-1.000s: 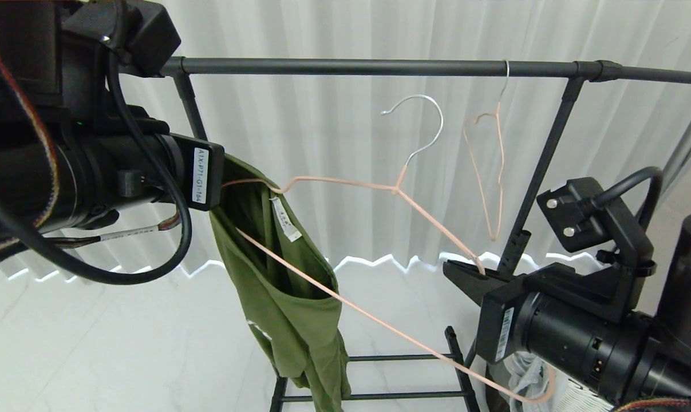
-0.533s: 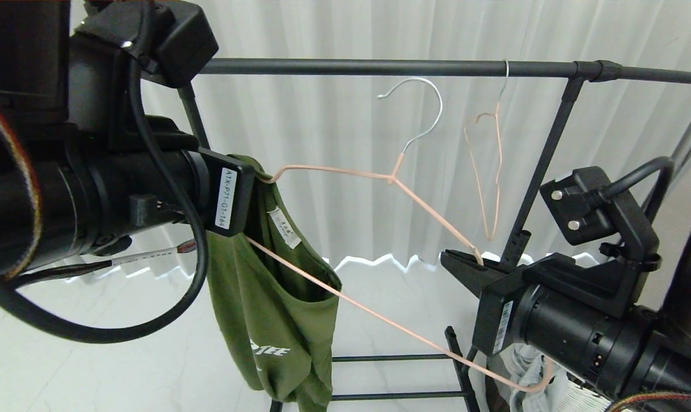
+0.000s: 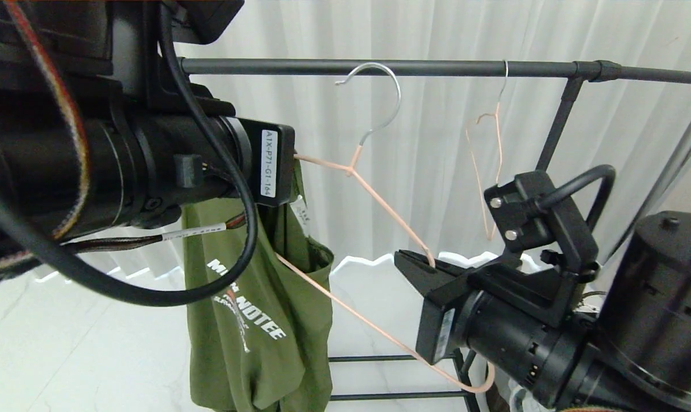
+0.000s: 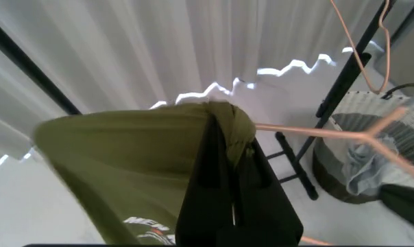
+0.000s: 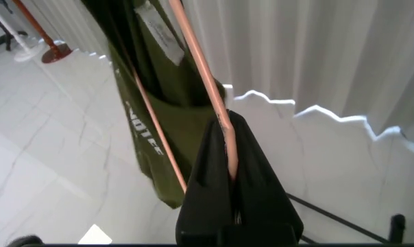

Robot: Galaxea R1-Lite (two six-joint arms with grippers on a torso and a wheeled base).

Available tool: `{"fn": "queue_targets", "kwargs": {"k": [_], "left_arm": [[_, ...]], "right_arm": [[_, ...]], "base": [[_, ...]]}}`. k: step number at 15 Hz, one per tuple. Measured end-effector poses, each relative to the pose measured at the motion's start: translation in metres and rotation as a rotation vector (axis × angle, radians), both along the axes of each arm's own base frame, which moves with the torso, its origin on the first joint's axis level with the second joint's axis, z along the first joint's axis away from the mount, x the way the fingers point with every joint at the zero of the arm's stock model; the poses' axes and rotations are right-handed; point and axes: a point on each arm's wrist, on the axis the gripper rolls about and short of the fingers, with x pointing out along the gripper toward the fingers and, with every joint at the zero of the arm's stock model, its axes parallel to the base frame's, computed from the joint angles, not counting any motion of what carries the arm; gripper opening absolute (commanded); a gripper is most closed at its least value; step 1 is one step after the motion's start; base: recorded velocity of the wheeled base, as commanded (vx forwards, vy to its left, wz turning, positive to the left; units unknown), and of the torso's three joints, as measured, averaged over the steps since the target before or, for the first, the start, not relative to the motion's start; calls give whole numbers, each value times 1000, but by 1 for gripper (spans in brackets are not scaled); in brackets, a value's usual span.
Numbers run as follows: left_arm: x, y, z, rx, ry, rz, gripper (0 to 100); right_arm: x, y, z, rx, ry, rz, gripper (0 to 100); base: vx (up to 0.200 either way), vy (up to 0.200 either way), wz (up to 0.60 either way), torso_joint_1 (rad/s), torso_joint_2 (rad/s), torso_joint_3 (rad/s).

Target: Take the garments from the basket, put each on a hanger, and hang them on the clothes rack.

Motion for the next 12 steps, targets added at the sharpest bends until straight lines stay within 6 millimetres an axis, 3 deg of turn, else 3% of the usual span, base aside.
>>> {"fn": "queue_targets", "kwargs": {"k": [6,12], "left_arm": [[2,-4,5,-45,0,6,0],[-15,-18,3,-42,6,-82,0]], "right_arm": [[11,32,-7,-9,5,10,0],[22,36,-11,-26,1,-22,0]], "base": [[0,0,0,0,0,0],[0,0,0,0,0,0]]}}
